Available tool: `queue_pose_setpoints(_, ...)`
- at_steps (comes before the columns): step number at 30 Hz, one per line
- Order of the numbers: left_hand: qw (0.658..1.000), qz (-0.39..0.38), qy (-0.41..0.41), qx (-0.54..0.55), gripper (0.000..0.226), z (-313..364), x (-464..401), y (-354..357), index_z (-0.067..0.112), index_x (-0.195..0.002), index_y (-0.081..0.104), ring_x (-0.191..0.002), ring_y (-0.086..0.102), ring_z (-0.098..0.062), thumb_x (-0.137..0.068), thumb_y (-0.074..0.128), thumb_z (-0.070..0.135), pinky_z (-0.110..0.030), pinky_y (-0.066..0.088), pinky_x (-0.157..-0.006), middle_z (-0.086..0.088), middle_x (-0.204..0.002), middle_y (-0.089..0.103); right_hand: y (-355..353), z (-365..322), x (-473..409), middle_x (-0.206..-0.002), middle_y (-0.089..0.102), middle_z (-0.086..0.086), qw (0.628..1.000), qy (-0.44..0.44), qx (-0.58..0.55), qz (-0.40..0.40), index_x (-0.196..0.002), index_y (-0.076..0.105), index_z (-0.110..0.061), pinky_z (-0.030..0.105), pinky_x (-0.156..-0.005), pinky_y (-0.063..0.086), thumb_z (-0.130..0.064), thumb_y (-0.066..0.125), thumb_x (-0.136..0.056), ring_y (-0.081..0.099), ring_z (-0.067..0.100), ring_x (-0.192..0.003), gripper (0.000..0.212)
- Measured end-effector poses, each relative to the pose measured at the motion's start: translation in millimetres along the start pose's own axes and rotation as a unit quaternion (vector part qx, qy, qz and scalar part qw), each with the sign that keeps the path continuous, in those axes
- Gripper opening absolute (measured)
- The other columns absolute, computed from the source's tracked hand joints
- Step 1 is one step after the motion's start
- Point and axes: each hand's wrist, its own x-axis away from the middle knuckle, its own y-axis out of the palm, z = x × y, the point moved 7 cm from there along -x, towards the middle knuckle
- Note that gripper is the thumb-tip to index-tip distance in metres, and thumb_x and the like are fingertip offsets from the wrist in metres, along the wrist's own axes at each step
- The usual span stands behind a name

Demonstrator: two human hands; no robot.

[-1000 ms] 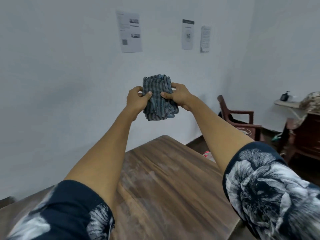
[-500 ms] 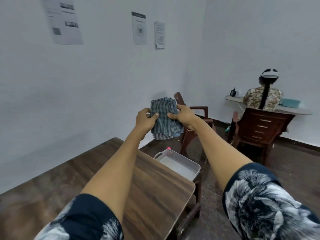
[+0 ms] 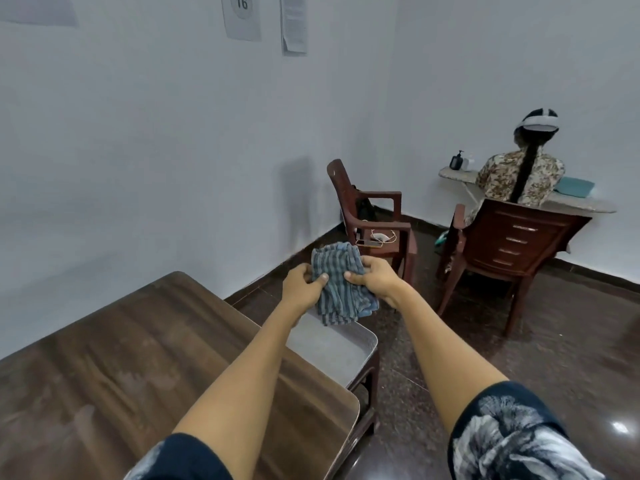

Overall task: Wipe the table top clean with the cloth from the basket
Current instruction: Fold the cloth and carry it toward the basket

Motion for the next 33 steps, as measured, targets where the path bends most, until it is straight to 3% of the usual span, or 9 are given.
queue_pose_setpoints(3,0.999,-0.014,-0.037,-0.012,0.026,-39.1,-40.0,21.1,0.01,-0.111,0.057,-0.095,0.058,-0.018,-0.089,0.061,0.023,-0.036,0.051,-0.086,-0.002,-0.105,0.06,-3.4,35.7,-40.0,-0.114,0.066,0.019,0.999,0.039,0.017,0.006,-0.115,0.057,-0.002,0.036,-0.085,0.053,-0.001,0.065,-0.085,0.064,0.028,-0.101,0.031)
queue_pose_setpoints(7,0.993,-0.028,-0.113,0.021,0.009,-99.0,-74.9,46.9,0.015,-0.098,0.054,-0.079,0.057,-0.011,-0.091,0.058,0.02,-0.024,0.048,-0.069,-0.004,-0.102,0.062,1.0,86.7,-86.5,-0.113,0.065,0.023,0.995,0.083,0.055,0.002,-0.113,0.057,0.003,0.041,-0.09,0.051,-0.001,0.067,-0.084,0.063,0.033,-0.105,0.031)
queue_pose_setpoints(11,0.972,-0.046,-0.227,0.032,0.022,-169.9,-92.0,71.4,0.009,-0.111,0.056,-0.1,0.06,-0.025,-0.094,0.053,0.022,-0.041,0.051,-0.09,-0.009,-0.113,0.062,9.4,147.0,-127.5,-0.111,0.065,0.022,0.986,0.137,0.093,-0.011,-0.109,0.056,0.004,0.042,-0.09,0.052,-0.003,0.07,-0.082,0.063,0.033,-0.104,0.032)
queue_pose_setpoints(15,0.941,-0.014,-0.33,0.068,0.016,-238.1,-106.0,92.0,0.006,-0.105,0.058,-0.1,0.059,-0.03,-0.094,0.053,0.016,-0.043,0.051,-0.09,-0.014,-0.111,0.063,22.0,207.4,-163.9,-0.104,0.063,0.014,0.971,0.192,0.132,-0.051,-0.098,0.057,-0.003,0.027,-0.075,0.054,-0.007,0.071,-0.082,0.063,0.024,-0.094,0.021)
queue_pose_setpoints(19,0.892,0.032,-0.434,0.119,0.025,-300.4,-121.4,115.7,0.0,-0.116,0.056,-0.103,0.056,-0.034,-0.093,0.052,0.009,-0.044,0.052,-0.086,-0.018,-0.115,0.059,36.2,270.3,-200.1,-0.113,0.053,0.01,0.952,0.23,0.182,-0.082,-0.109,0.053,-0.004,0.033,-0.086,0.043,-0.014,0.072,-0.083,0.052,0.027,-0.116,0.034)
queue_pose_setpoints(23,0.836,0.079,-0.517,0.167,0.032,-348.7,-138.9,140.8,-0.006,-0.125,0.047,-0.106,0.053,-0.036,-0.094,0.044,0.0,-0.044,0.047,-0.094,-0.023,-0.126,0.052,44.3,327.7,-227.2,-0.124,0.055,0.015,0.942,0.26,0.198,-0.071,-0.124,0.051,-0.001,0.038,-0.095,0.045,-0.013,0.073,-0.082,0.052,0.031,-0.117,0.049)
queue_pose_setpoints(25,0.823,0.098,-0.532,0.172,0.036,-365.7,-148.3,149.7,-0.008,-0.13,0.041,-0.112,0.051,-0.034,-0.094,0.04,-0.002,-0.041,0.044,-0.096,-0.022,-0.131,0.048,45.3,349.6,-237.7,-0.124,0.058,0.02,0.941,0.26,0.209,-0.062,-0.118,0.055,-0.002,0.044,-0.098,0.045,-0.011,0.073,-0.082,0.054,0.033,-0.115,0.041)
queue_pose_setpoints(29,0.853,0.074,-0.506,0.107,0.039,-393.7,-165.6,167.8,-0.002,-0.132,0.041,-0.118,0.053,-0.03,-0.094,0.044,0.007,-0.038,0.049,-0.095,-0.018,-0.134,0.05,46.3,380.2,-256.6,-0.122,0.06,0.016,0.937,0.238,0.251,-0.056,-0.117,0.059,-0.005,0.034,-0.094,0.044,-0.01,0.07,-0.084,0.055,0.028,-0.112,0.036)
queue_pose_setpoints(33,0.842,0.093,-0.519,0.116,0.037,-412.0,-168.9,176.9,-0.005,-0.13,0.044,-0.117,0.052,-0.035,-0.094,0.043,0.002,-0.043,0.047,-0.097,-0.024,-0.131,0.05,52.7,389.0,-272.2,-0.12,0.062,0.014,0.931,0.208,0.291,-0.07,-0.115,0.062,-0.011,0.035,-0.093,0.046,-0.008,0.065,-0.087,0.057,0.027,-0.11,0.029)
